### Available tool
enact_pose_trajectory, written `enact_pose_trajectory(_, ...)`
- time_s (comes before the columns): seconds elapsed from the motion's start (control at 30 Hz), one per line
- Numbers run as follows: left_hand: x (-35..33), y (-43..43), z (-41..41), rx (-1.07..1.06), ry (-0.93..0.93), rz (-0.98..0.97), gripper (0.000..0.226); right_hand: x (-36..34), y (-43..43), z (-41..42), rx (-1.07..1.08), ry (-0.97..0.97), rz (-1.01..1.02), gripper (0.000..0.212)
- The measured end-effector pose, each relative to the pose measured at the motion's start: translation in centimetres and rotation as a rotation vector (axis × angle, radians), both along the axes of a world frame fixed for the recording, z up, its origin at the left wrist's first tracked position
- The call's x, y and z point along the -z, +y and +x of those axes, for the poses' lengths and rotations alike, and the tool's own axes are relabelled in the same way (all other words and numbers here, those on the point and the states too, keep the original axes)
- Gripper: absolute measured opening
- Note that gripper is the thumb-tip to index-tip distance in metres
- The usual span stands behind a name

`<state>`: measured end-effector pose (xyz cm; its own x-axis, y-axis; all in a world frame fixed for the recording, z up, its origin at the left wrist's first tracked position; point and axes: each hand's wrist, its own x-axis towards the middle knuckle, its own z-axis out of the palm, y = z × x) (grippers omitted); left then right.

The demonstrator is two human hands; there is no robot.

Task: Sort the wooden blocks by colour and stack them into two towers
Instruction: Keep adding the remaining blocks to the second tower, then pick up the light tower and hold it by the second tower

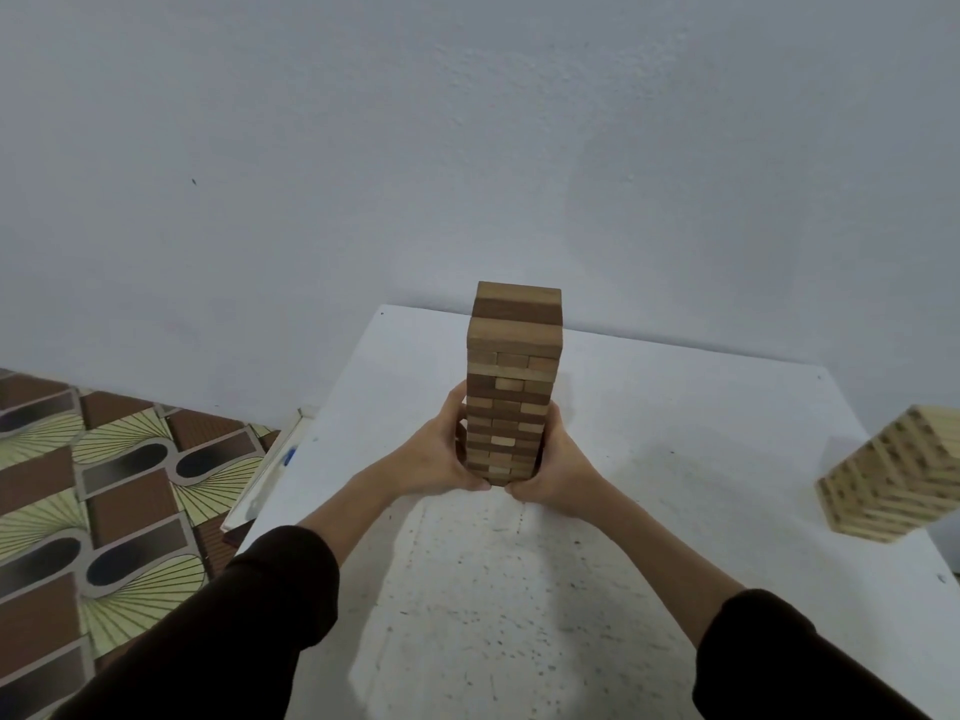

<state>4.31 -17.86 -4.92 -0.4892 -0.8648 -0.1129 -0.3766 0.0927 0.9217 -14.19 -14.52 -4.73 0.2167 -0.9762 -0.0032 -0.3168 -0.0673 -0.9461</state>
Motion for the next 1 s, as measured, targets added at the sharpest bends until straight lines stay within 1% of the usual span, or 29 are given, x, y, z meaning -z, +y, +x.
enact_pose_trajectory(0.5,0.3,0.2,-0.2,0.019,0.088,0.024,0.107,0.7,-0.1,0.0,0.033,-0.007,-0.021,0.099)
enact_pose_trajectory(0.6,0.3,0.2,-0.2,0.025,0.088,0.034,0.107,0.6,-0.1,0.0,0.022,-0.003,-0.020,0.101)
enact_pose_trajectory(0.7,0.0,0.4,-0.3,0.034,0.086,0.047,0.111,0.6,-0.1,-0.4,-0.012,0.016,0.023,0.106)
enact_pose_trajectory(0.8,-0.3,1.0,-0.4,0.006,0.031,0.053,0.114,0.3,0.0,-1.1,-0.051,0.121,0.099,0.129)
enact_pose_trajectory(0.83,-0.3,1.3,-0.4,-0.021,-0.008,0.046,0.114,0.2,0.1,-1.4,-0.056,0.167,0.116,0.132)
enact_pose_trajectory(0.93,0.0,2.5,-0.1,-0.135,-0.124,0.029,0.116,0.0,1.3,-2.4,0.009,0.238,0.150,0.130)
enact_pose_trajectory(1.0,0.1,4.0,0.1,-0.231,-0.130,0.030,0.111,0.3,2.3,-3.5,0.064,0.257,0.142,0.128)
